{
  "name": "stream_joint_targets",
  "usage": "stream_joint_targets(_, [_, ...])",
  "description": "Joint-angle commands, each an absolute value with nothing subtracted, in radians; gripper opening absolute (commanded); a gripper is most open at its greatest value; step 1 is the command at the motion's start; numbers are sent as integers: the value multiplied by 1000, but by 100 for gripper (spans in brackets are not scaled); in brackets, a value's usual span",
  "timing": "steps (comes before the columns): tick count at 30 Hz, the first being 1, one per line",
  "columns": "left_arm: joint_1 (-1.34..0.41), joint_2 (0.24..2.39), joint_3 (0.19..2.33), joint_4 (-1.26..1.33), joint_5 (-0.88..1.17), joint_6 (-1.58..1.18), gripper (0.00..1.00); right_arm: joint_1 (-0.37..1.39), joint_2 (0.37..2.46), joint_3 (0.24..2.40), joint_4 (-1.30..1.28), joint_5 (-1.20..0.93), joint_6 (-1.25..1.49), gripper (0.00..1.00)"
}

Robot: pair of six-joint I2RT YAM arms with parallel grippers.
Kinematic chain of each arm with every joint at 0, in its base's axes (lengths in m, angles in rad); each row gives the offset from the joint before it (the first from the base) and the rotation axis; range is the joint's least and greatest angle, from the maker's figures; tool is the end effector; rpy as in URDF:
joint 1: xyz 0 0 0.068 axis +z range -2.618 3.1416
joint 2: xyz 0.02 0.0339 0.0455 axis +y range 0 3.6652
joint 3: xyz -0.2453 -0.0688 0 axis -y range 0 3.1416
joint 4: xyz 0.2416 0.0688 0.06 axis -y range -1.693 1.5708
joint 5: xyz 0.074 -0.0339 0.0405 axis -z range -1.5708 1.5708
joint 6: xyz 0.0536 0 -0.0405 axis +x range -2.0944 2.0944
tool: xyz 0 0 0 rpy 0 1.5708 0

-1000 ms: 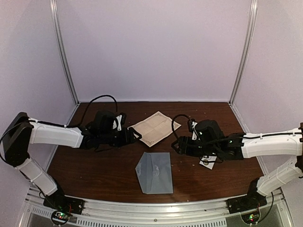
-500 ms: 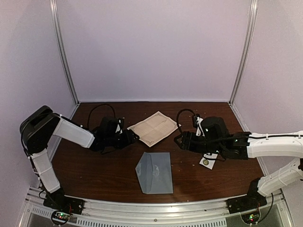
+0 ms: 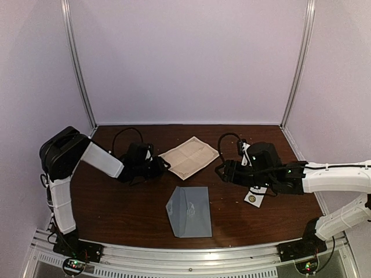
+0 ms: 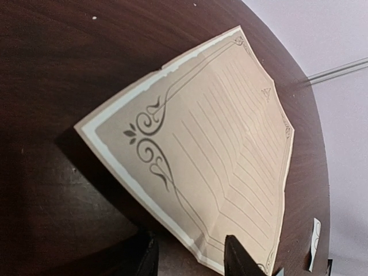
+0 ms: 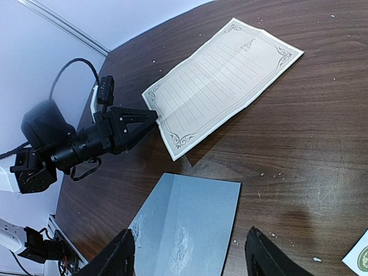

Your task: Place the letter into the envelope and seal it

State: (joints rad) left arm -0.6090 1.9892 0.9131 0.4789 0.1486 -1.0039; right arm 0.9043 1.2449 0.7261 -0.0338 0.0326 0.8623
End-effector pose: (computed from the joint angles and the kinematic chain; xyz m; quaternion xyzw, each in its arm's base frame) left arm 0.3172 -0.2309 0.0821 -0.1389 0.8711 -0.3821 0.2755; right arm 0.1804 0.2266 0.2112 -0.0104 0.8730 0.3676 0.3203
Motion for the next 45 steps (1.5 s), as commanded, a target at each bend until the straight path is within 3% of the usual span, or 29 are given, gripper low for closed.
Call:
stream_joint_targets(1, [-588,2028,936,545,163,-1004,39,896,1235,714,-26,42,850,66])
stream_joint_targets(11, [-586,2055,983,546,169,-992,27,894,1238,712,-28,43,851,66])
stream_joint_targets(13, [-584,2062,991,549,169,-997,21,894,1235,713,-30,46,851,66])
stream_joint_targets(17, [-584,2069,1003,570,176,-1011,0,894,1226,709,-35,53,851,66])
stream_joint_targets(25, [-584,1941,1024,498,172,-889,0,891,1185,706,-52,86,842,66])
stream_joint_targets(32, [-584,1707,1092,196,195,-605,0,841,1112,687,-38,94,811,69])
stream_joint_targets(38, [-584,1514,1158,-89,335,-369,0,715,1059,633,70,-72,775,70])
stream_joint_targets(45, [-586,1338,1204,-288,560,-194,0,644,1022,614,209,-278,656,84])
